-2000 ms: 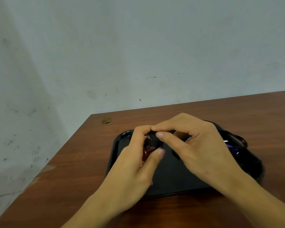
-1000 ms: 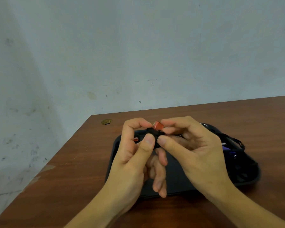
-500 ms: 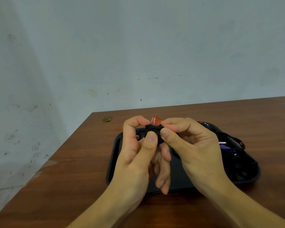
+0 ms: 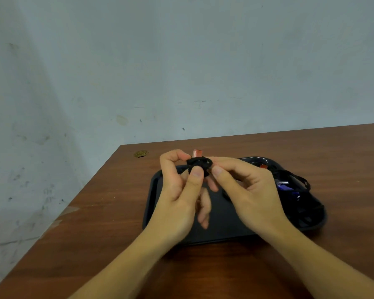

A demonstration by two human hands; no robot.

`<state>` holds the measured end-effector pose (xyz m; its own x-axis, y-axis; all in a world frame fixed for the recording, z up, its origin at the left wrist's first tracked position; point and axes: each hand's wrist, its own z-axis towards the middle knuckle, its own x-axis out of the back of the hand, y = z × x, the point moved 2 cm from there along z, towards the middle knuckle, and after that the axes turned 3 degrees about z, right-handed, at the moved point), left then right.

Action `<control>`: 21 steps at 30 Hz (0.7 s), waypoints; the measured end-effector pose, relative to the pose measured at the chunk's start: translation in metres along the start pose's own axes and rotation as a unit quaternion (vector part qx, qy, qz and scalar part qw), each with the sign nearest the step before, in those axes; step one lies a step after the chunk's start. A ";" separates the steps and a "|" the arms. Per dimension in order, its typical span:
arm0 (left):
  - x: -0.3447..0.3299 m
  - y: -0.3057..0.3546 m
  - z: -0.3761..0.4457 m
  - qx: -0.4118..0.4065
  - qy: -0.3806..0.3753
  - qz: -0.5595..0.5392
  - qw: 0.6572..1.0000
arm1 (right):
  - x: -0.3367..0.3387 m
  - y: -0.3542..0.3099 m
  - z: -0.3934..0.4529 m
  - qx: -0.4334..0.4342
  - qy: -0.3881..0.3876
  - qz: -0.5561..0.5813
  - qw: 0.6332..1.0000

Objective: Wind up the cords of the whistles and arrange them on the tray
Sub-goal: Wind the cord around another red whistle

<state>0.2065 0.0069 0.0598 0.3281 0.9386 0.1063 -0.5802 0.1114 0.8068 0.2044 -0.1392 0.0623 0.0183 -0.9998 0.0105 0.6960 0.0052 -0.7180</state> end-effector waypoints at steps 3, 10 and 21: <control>0.010 0.004 0.008 -0.033 -0.033 0.154 0.987 | 0.007 0.000 0.018 -0.086 0.009 0.047 0.995; 0.036 0.018 0.045 -0.109 -0.101 0.411 0.900 | 0.013 -0.006 0.064 -0.162 -0.121 -0.069 0.977; 0.053 -0.040 0.068 -0.177 -0.136 0.582 0.782 | 0.021 0.068 0.066 -0.224 -0.158 -0.114 0.955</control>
<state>0.2975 0.0300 0.0730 -0.4574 0.3724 0.8075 -0.7574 -0.6389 -0.1344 0.2996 -0.1589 0.0602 0.1683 -0.9175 0.3603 0.3321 -0.2914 -0.8971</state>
